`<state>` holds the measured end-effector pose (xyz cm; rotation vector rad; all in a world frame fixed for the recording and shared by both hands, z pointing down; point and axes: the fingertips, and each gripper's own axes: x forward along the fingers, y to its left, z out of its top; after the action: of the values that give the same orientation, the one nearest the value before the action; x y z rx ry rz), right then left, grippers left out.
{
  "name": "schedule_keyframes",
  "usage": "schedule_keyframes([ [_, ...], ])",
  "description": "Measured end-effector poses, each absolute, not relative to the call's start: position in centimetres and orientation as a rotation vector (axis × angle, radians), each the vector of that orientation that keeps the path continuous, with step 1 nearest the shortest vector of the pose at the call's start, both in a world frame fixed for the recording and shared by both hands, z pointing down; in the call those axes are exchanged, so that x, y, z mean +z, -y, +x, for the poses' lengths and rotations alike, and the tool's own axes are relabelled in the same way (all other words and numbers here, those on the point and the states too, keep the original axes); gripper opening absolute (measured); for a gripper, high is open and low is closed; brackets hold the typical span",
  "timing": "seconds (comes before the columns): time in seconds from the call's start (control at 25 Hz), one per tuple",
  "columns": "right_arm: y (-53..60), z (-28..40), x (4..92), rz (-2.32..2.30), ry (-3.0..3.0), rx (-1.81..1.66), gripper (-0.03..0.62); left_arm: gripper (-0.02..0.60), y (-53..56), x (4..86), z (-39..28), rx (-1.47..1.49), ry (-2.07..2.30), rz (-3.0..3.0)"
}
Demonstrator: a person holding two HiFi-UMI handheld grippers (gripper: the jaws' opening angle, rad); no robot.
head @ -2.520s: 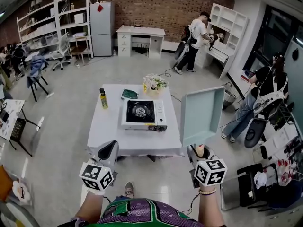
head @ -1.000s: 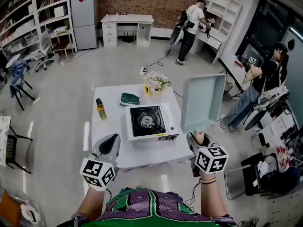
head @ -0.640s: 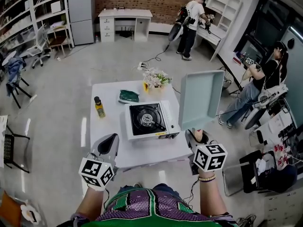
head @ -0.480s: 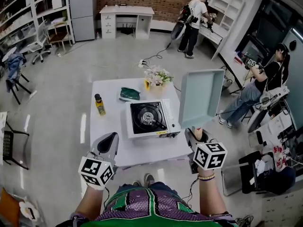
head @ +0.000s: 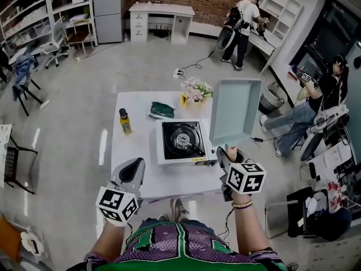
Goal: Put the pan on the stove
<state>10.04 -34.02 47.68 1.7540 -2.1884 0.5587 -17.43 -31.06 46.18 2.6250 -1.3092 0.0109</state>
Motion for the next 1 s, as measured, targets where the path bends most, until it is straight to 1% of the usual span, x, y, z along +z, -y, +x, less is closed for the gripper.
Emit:
schedule_keyframes([
  [0.6,36.8,7.9,53.6,1.691,2.146,0.733,0.124,0.018,31.6,46.4,-15.5,-0.011,1.276,2.639],
  [1.0,37.3,6.7,59.2,1.613,2.089,0.891,0.124,0.018,31.1,47.2,-15.3,0.015,1.276,2.625],
])
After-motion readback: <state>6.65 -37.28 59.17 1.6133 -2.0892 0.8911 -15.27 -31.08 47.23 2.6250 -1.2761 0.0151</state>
